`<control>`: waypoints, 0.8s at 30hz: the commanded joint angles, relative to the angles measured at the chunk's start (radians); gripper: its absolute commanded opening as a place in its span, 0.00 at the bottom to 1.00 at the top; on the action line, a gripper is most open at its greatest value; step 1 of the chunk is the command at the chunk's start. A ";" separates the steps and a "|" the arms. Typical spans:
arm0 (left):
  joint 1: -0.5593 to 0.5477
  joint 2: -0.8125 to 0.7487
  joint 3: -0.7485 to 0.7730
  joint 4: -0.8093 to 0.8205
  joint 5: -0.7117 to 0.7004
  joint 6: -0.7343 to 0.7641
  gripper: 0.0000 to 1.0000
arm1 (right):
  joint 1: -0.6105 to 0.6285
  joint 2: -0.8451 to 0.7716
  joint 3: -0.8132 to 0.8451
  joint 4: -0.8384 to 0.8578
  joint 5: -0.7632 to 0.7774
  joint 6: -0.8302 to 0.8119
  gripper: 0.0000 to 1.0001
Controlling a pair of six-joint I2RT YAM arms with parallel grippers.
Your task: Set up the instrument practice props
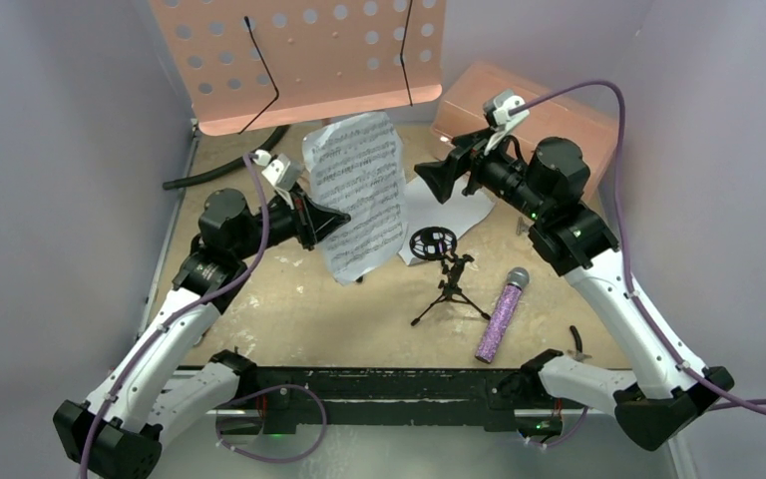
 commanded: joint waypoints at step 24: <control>-0.002 0.071 0.406 0.221 0.117 -0.049 0.00 | 0.003 0.064 0.274 -0.026 0.045 0.124 0.98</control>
